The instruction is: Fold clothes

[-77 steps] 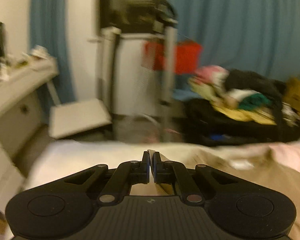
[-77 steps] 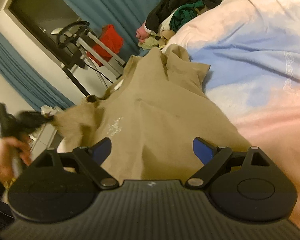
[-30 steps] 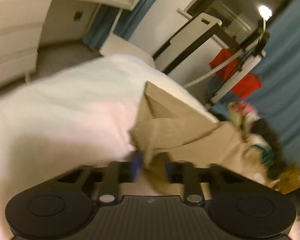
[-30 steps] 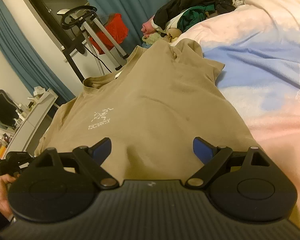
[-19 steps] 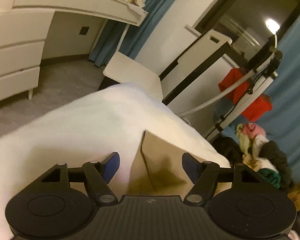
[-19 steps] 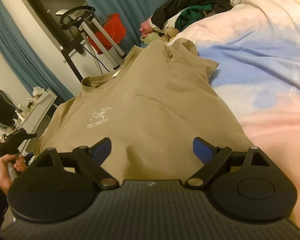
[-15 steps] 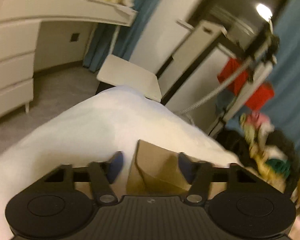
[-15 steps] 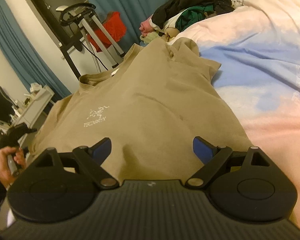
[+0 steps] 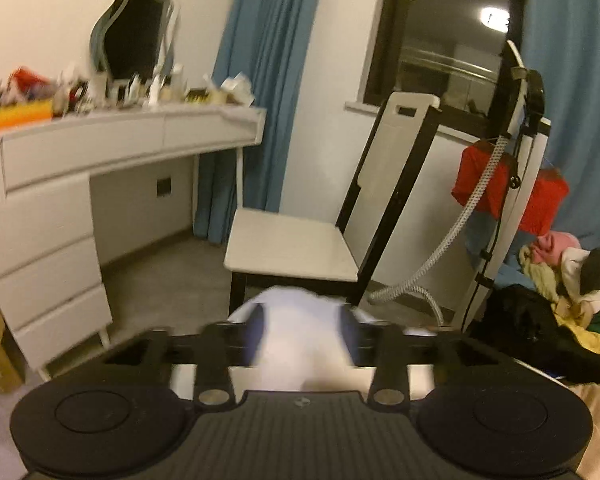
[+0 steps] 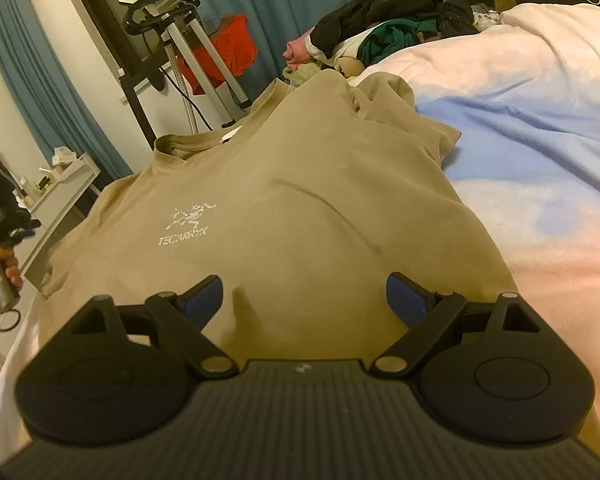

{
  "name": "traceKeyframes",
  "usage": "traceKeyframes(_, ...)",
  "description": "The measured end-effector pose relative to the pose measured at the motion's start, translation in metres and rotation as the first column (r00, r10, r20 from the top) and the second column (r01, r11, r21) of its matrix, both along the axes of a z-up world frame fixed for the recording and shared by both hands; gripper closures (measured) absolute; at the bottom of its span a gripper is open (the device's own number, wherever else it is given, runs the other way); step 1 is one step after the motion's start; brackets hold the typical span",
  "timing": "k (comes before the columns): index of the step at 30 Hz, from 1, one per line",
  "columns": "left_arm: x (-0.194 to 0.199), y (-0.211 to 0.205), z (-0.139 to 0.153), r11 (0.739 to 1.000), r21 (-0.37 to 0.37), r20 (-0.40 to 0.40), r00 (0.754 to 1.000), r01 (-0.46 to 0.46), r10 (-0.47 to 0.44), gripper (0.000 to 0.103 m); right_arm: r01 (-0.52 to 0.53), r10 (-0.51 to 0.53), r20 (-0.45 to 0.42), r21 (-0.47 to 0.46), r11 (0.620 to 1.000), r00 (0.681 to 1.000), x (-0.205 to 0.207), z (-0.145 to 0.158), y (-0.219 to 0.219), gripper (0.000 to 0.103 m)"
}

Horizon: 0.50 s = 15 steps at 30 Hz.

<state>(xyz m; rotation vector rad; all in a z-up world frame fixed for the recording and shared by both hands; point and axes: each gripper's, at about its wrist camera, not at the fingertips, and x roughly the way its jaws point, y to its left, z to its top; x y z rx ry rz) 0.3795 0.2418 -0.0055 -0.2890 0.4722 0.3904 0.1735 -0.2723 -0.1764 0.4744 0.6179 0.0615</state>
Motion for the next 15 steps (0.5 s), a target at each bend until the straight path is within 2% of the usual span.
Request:
traceKeyframes(2, -0.02, 0.002, -0.008, 0.997, -0.074, -0.018, 1.0, 0.017, -0.018, 0.042, 0.0, 0.0, 0.001, 0.007, 1.0, 1.0, -0.001, 0.001, 0.0, 0.013)
traceKeyframes(6, -0.059, 0.006, -0.024, 0.974, -0.221, -0.049, 0.997, 0.046, -0.058, 0.042, -0.003, 0.003, 0.006, 0.024, 1.0, 1.0, -0.002, 0.003, -0.001, 0.013)
traceKeyframes(11, -0.107, 0.011, -0.044, 0.914, -0.398, -0.078, 0.99, 0.073, -0.113, 0.04, -0.012, 0.011, 0.02, 0.036, 0.999, 1.0, -0.01, 0.008, 0.0, 0.013)
traceKeyframes(13, -0.103, 0.009, -0.047, 0.896, -0.441, -0.061, 0.994, 0.058, -0.095, 0.038, -0.014, 0.013, 0.025, 0.039, 0.999, 1.0, -0.014, 0.011, 0.0, 0.013)
traceKeyframes(15, -0.099, 0.008, -0.049, 0.875, -0.483, -0.045, 0.996, 0.044, -0.075, 0.041, -0.01, 0.009, 0.03, 0.034, 0.999, 1.0, -0.017, 0.013, 0.0, 0.013)
